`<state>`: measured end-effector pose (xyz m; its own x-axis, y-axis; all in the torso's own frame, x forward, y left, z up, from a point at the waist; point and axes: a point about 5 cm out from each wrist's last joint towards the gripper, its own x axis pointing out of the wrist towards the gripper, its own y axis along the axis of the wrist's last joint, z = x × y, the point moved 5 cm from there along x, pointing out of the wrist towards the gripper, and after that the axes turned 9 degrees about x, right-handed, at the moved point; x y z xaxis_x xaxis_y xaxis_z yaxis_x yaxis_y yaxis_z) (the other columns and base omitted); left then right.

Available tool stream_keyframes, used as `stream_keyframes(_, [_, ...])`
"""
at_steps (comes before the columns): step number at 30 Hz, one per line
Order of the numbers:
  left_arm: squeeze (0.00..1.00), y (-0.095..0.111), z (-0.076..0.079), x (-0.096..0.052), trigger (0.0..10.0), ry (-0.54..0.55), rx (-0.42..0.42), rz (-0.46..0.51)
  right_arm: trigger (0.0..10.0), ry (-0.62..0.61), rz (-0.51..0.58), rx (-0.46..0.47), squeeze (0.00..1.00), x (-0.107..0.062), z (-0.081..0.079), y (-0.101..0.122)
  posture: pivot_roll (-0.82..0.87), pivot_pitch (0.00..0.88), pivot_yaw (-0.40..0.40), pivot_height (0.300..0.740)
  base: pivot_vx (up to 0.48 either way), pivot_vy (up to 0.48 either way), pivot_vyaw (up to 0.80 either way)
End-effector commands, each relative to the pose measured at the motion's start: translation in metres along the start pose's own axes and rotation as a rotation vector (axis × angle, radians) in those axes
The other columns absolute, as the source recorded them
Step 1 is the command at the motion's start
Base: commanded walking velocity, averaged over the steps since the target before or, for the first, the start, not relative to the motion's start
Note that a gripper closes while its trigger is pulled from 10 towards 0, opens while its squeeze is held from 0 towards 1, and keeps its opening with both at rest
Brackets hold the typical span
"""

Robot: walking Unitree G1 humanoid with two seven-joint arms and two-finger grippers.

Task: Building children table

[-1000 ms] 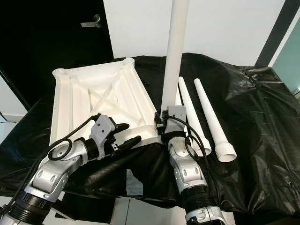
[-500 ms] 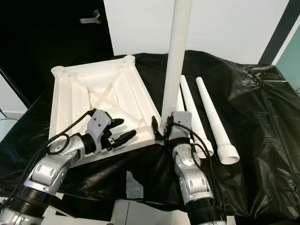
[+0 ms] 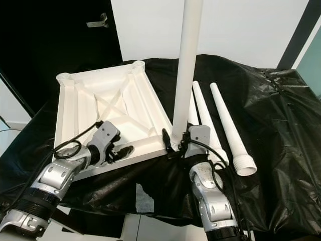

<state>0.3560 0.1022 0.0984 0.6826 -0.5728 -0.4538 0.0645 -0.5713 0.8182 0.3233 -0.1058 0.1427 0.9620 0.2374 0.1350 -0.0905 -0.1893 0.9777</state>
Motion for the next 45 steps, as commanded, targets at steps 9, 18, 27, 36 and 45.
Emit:
stream_keyframes(9, [0.0,-0.023,-0.02,0.009,0.7,0.108,-0.145,-0.167,10.0,0.016,0.001,0.024,0.0,-0.011,-0.008,0.001,0.02,0.0,0.092,0.74,0.0,0.0,0.0])
stream_keyframes(18, [0.0,-0.025,-0.038,0.005,0.0,0.185,-0.197,-0.193,10.0,0.005,0.008,0.036,0.0,-0.009,-0.012,0.002,0.03,0.0,0.107,0.74,0.0,0.0,0.0])
stream_keyframes(27, [0.0,-0.028,-0.059,-0.005,0.0,0.355,-0.276,-0.177,10.0,-0.014,0.007,0.043,0.0,-0.01,-0.01,0.003,0.04,0.0,0.103,0.74,0.0,0.0,0.0])
stream_keyframes(36, [0.0,-0.003,-0.029,0.009,4.7,0.321,-0.284,-0.111,10.0,-0.027,-0.003,0.034,0.0,-0.002,-0.009,0.001,0.06,0.0,0.089,0.74,0.0,0.0,0.0])
stream_keyframes(45, [1.0,0.018,0.0,0.024,10.0,0.236,-0.283,-0.052,10.0,-0.023,-0.018,0.02,0.0,0.003,-0.008,-0.002,0.06,0.0,0.088,0.74,0.0,0.0,0.0])
